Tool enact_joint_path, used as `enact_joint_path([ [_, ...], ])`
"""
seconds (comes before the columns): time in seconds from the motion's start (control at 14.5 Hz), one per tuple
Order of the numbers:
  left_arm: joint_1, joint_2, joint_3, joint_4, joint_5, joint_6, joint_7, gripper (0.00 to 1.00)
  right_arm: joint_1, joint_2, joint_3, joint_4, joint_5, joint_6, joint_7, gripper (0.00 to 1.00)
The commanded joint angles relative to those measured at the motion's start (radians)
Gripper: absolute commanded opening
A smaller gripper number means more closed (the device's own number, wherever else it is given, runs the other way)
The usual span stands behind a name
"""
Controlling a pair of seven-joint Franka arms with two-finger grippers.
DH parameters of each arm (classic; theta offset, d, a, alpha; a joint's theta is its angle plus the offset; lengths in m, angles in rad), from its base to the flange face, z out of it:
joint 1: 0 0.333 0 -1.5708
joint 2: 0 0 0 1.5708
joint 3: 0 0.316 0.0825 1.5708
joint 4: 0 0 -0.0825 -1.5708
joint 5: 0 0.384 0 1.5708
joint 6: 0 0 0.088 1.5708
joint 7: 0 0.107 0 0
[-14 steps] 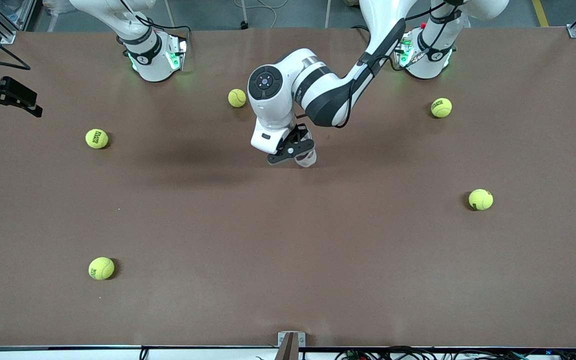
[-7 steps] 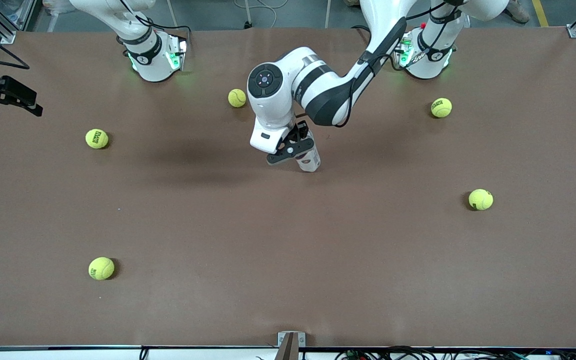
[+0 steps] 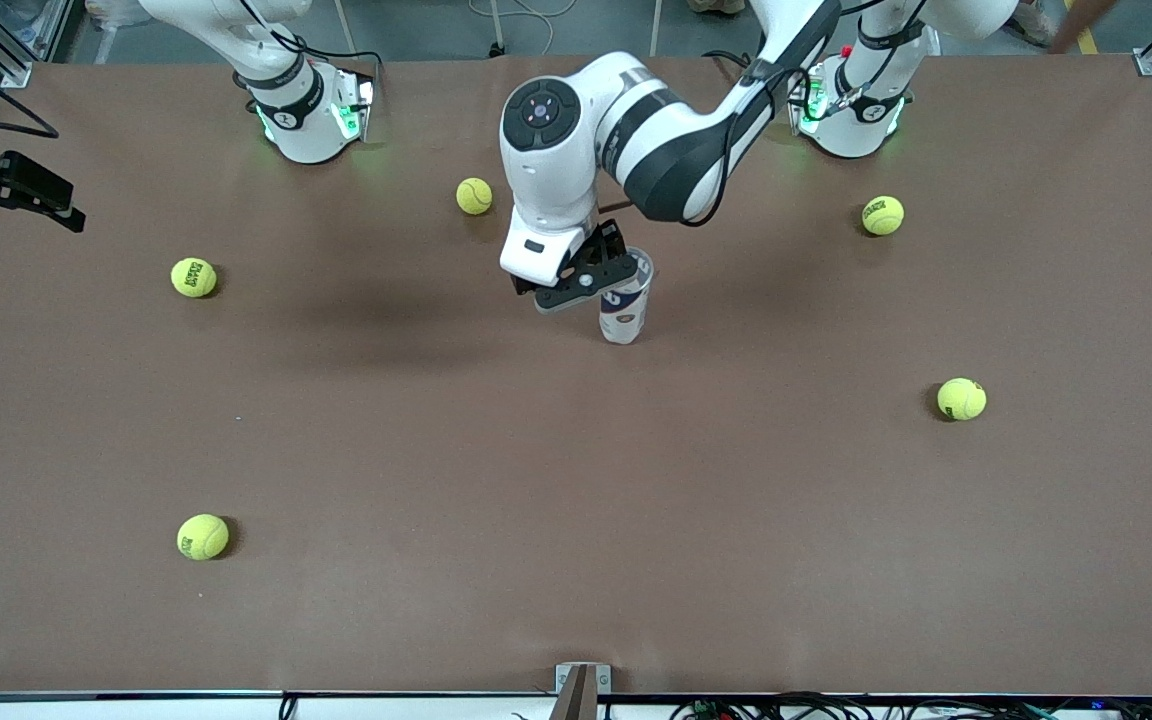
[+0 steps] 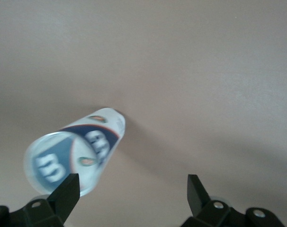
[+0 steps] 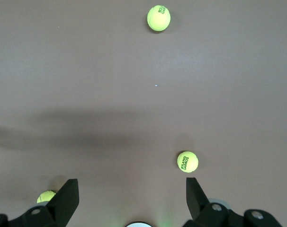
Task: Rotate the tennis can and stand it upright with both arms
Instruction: 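Set the can upright on the table and open the left gripper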
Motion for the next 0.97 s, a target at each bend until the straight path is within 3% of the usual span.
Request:
enact_joint_path([
  [0.0,0.049,-0.081,0.005,-0.013,0.021,-0.037,0.019,1.0,-0.008,-0.028,0.007,-0.028,0.006,0.006,-0.016,1.0],
  [0.41,0.293,-0.23,0.002,-0.017,0.029,-0.184,0.346,1.0,-0.008,-0.028,0.009,-0.025,0.004,0.005,-0.016,1.0],
  [0.9,0.588,-0.36,0.0,-0.069,0.035,-0.226,0.793,1.0,-0.005,-0.02,0.009,0.02,0.003,-0.026,-0.009,1.0],
])
